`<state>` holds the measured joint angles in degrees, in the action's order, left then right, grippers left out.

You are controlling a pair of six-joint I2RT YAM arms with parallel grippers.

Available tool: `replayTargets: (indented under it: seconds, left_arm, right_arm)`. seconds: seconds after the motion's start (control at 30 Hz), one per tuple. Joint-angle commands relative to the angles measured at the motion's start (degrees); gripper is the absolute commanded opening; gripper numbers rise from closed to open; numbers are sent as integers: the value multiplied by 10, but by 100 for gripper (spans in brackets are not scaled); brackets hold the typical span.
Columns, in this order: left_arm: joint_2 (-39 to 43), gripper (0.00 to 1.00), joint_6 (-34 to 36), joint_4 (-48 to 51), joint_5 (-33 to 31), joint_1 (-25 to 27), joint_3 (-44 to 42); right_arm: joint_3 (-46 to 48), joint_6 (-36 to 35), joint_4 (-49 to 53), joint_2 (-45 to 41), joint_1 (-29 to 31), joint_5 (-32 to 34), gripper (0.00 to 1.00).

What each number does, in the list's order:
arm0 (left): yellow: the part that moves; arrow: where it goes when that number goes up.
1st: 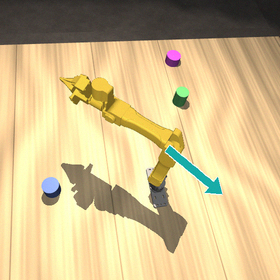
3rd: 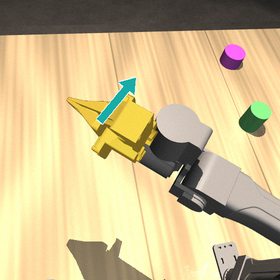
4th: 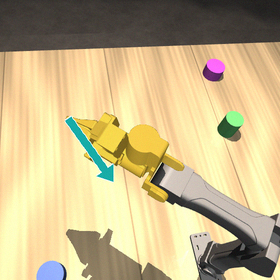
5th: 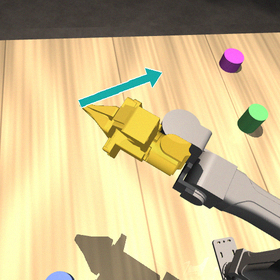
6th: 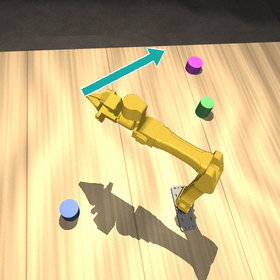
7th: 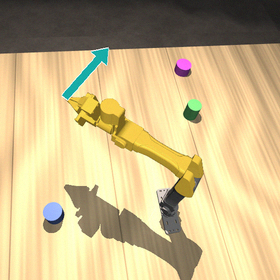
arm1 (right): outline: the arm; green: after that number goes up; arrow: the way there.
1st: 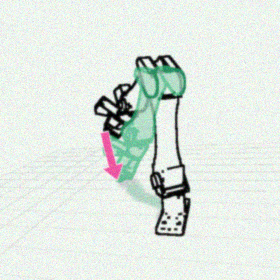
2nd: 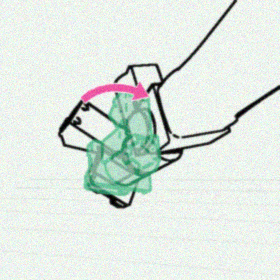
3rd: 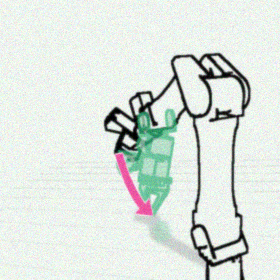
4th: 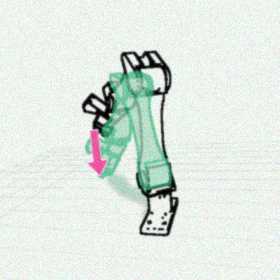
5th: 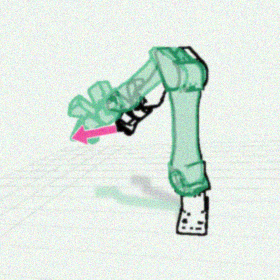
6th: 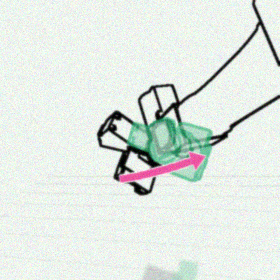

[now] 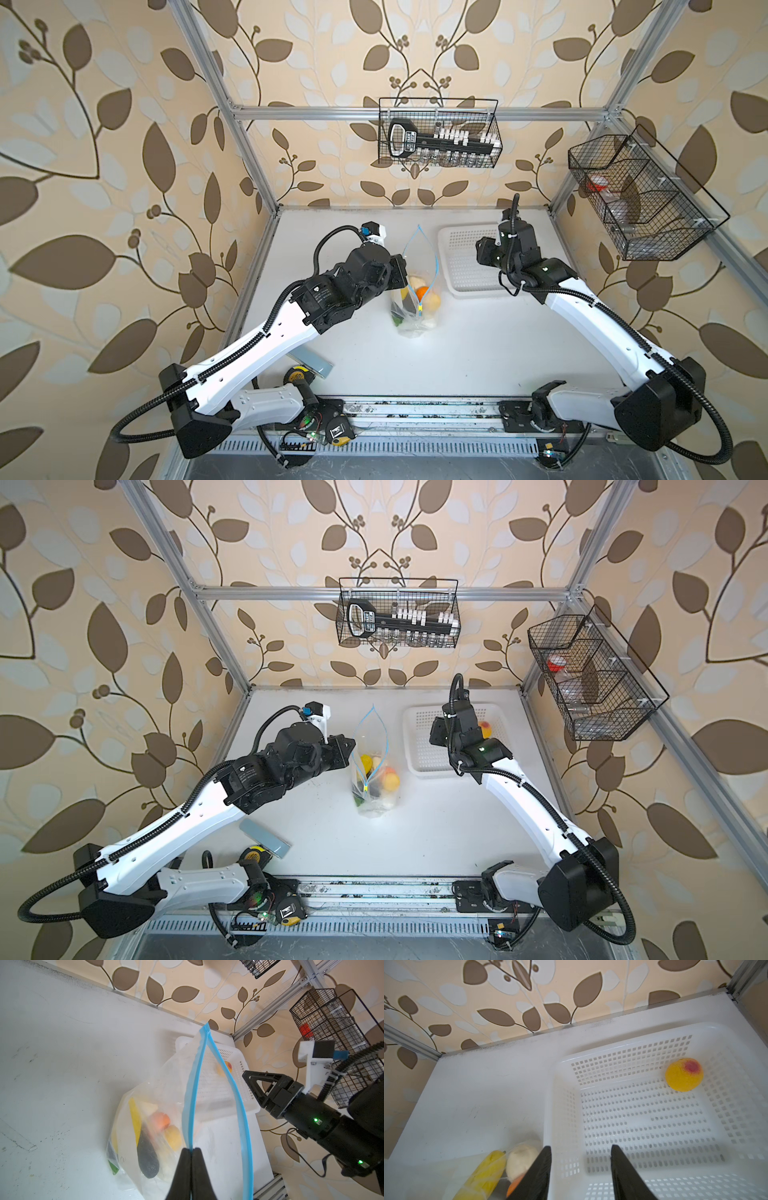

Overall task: Place the food in the zip-top bag and seal the zipper
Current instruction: 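Move the open right gripper over the mango in the basket, then lower the right gripper onto the red-yellow mango and close it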

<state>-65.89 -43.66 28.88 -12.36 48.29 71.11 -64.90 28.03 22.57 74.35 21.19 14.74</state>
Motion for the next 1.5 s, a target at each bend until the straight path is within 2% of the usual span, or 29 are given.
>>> replayTargets:
  seconds: [0.0,0.3,0.83,1.1,1.47]
  left_arm:
    - [5,0,-1,-19,3,-6,1]
    - [-4,0,2,-14,7,-6,6]
    - [-13,0,2,-5,9,-6,10]
    - [-14,0,-3,-8,19,-6,5]
    - [-9,0,1,-6,21,-5,3]
  right_arm:
    - [16,-2,-33,24,-12,29,47]
    - [8,-32,-84,95,-52,80,48]
    - [-45,-77,-54,206,-156,110,54]
    - [-85,-85,-38,262,-189,106,55]
    - [-106,-85,-37,303,-224,54,57]
